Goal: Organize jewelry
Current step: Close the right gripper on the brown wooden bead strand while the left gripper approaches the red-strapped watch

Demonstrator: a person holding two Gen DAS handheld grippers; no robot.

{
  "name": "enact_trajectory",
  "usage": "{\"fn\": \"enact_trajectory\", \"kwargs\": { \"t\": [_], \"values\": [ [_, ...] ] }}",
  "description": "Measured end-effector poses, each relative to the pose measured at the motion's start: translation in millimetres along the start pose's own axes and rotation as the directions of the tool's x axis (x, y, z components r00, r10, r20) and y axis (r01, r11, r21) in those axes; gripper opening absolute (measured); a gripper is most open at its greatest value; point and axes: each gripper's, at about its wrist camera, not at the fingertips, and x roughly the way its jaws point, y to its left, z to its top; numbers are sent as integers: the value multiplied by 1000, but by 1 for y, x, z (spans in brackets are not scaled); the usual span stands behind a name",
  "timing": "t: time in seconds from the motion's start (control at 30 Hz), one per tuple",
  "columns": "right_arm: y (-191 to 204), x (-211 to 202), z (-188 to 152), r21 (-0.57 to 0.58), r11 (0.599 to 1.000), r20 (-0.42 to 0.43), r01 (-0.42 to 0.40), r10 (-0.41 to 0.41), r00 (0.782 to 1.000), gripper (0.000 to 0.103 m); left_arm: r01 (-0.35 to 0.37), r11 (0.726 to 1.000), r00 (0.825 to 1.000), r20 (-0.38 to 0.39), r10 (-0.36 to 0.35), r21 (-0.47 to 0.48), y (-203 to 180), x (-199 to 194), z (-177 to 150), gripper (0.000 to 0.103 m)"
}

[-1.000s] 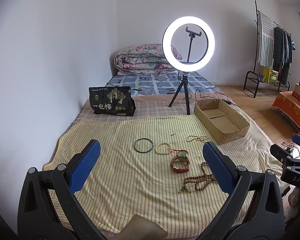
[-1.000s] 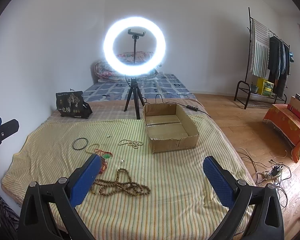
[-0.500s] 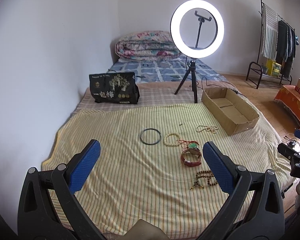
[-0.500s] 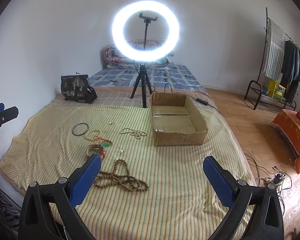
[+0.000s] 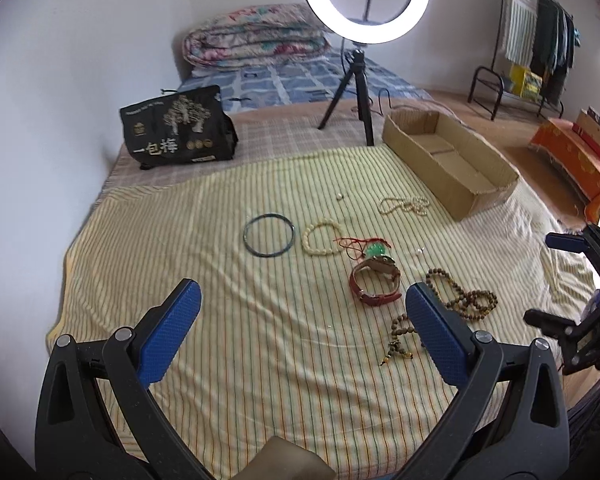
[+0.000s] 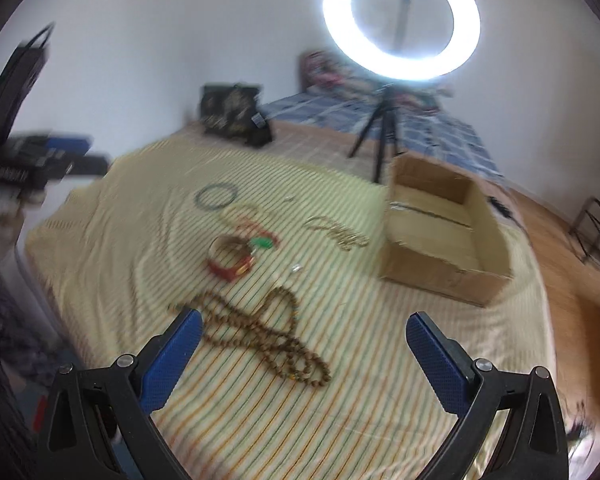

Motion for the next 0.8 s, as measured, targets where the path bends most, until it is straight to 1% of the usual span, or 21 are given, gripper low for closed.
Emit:
{"fn": "enact_trajectory", "kwargs": {
  "t": [0.07,0.17,0.23,0.27,0.4,0.47,0.5,0.57,0.6,0.67,0.73,0.8],
  "values": [
    [-2,14,-2,11,999,-38,-47,47,998,103,4,1000,1000,-13,-4,18,-5,10,3,103],
    [-8,38,-5,48,993,-125,-105,110,986,103,33,999,998,-52,-32,30,-10,26,7,103],
    [-8,48,-6,36,992,-158,-121,125,979,99,49,998,996,-80,-47,29,-13,38,9,103],
    [-7,53,-7,19,991,-178,-129,130,975,99,51,998,994,-94,-49,28,-14,44,10,103],
    [-5,65,-11,-17,991,-233,-135,128,964,95,80,997,985,-152,-77,14,-15,68,13,102],
    [-6,70,-12,-17,990,-249,-140,132,960,93,80,997,981,-177,-77,9,-15,79,13,92],
    [-7,71,-12,-18,990,-256,-143,134,957,93,88,996,978,-190,-85,8,-16,85,13,89],
    [-7,74,-12,-25,988,-263,-151,139,955,92,118,993,968,-224,-115,0,-18,97,12,78],
    [-7,75,-13,-29,987,-267,-157,144,953,92,126,992,962,-242,-125,-10,-18,102,11,75],
    [-5,79,-12,-40,986,-277,-164,147,950,90,152,988,949,-275,-157,-39,-17,115,10,64],
    [-2,84,-12,-60,984,-295,-170,145,945,86,162,985,940,-294,-171,-54,-17,124,9,59],
    [2,87,-13,-85,982,-306,-167,134,942,83,168,984,938,-300,-177,-56,-17,129,9,58]
  ]
}}
